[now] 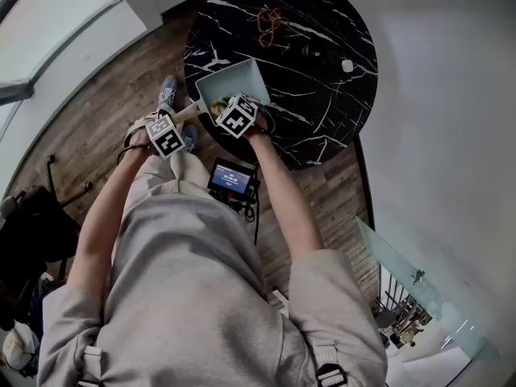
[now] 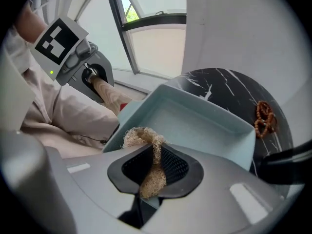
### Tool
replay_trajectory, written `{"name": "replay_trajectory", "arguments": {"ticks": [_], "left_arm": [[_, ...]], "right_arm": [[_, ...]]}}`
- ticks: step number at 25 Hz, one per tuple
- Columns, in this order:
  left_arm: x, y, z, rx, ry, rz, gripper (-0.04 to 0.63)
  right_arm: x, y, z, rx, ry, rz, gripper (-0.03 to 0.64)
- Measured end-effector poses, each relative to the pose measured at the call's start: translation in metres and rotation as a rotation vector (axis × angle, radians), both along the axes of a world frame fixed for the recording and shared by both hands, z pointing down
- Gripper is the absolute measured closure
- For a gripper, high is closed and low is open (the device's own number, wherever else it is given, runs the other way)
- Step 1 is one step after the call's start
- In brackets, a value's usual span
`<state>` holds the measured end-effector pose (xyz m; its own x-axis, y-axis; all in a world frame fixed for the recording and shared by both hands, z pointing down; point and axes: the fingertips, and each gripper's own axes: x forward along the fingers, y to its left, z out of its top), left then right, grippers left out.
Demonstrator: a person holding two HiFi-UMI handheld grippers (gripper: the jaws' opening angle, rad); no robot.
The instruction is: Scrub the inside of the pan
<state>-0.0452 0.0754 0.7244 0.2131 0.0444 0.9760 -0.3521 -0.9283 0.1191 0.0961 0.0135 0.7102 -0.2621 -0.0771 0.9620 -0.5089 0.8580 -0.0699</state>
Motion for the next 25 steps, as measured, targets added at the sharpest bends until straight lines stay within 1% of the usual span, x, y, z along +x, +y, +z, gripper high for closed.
{"name": "replay_trajectory", "arguments": {"ticks": [1, 4, 6, 8, 12, 20, 22, 25], "left_arm": [[0.000, 0.000, 0.000, 0.000, 0.001, 0.000, 0.529], [0.000, 0.000, 0.001, 0.004, 0.002, 0.003, 0.529], [0.001, -0.001, 0.000, 0.007, 0.004, 0.005, 0.529], [0.001, -0.001, 0.000, 0.007, 0.004, 0.005, 0.529], [0.001, 0.001, 0.001, 0.006, 0.008, 0.009, 0.529], [0.000, -0.001, 0.000, 0.010, 0.009, 0.028, 0.528], [0.000, -0.001, 0.000, 0.012, 0.011, 0.032, 0.528], [0.001, -0.002, 0.001, 0.013, 0.011, 0.041, 0.526]], "right_arm": [[0.009, -0.005, 0.000, 0.027, 0.019, 0.022, 0.555], [0.043, -0.024, 0.001, 0.113, 0.124, 0.084, 0.557], [0.062, -0.033, 0.001, 0.133, 0.176, 0.123, 0.557], [0.076, -0.039, 0.001, 0.139, 0.207, 0.154, 0.557], [0.087, -0.046, 0.000, 0.131, 0.190, 0.229, 0.557], [0.080, -0.071, -0.001, 0.140, 0.120, 0.388, 0.557], [0.075, -0.081, -0.001, 0.133, 0.109, 0.405, 0.557], [0.068, -0.097, -0.001, 0.120, 0.100, 0.394, 0.557]]}}
